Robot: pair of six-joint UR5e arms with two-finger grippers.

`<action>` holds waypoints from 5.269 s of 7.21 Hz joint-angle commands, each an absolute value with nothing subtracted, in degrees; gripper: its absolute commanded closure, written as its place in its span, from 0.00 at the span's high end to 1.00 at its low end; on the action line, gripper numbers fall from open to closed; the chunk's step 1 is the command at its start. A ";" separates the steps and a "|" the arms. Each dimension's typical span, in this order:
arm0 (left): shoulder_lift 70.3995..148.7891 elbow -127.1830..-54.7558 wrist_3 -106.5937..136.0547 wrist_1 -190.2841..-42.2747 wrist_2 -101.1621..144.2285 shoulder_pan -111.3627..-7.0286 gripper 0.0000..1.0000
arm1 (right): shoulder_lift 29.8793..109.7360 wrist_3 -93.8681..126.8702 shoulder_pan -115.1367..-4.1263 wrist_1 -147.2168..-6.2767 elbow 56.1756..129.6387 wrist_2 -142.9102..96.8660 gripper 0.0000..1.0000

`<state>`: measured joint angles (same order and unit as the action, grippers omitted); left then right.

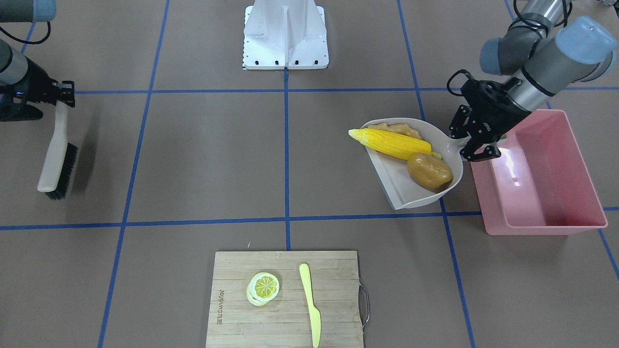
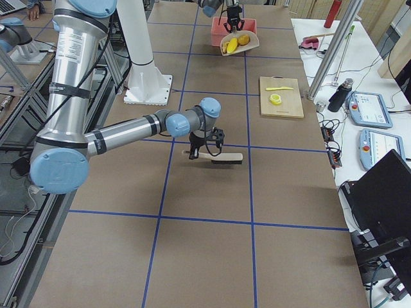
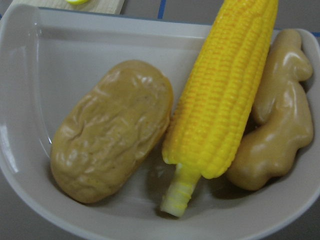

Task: Sweep and dump trash into bin
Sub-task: 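Lift the dustpan toward the pink bin with the left gripper while the right withdraws, then tilt the dustpan over the pink bin with the left gripper to dump items, then lower the empty dustpan back onto the table with the left gripper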

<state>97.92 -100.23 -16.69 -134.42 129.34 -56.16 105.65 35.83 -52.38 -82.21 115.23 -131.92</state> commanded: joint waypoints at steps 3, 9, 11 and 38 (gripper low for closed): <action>86.17 -101.51 -29.13 -133.77 134.03 -68.17 0.00 | 114.43 30.86 -58.26 -55.93 99.44 -134.38 0.00; 80.85 -90.46 -65.94 -133.42 131.77 -83.92 0.00 | 113.73 30.67 -60.99 -56.69 99.75 -136.93 0.57; 84.70 -91.66 -71.35 -133.42 124.83 -83.50 0.00 | 113.55 30.67 -62.13 -56.69 100.19 -137.89 0.73; 100.79 -99.93 -49.14 -121.38 125.15 -67.20 0.00 | 102.04 -10.55 -91.58 -97.29 103.01 -129.11 1.00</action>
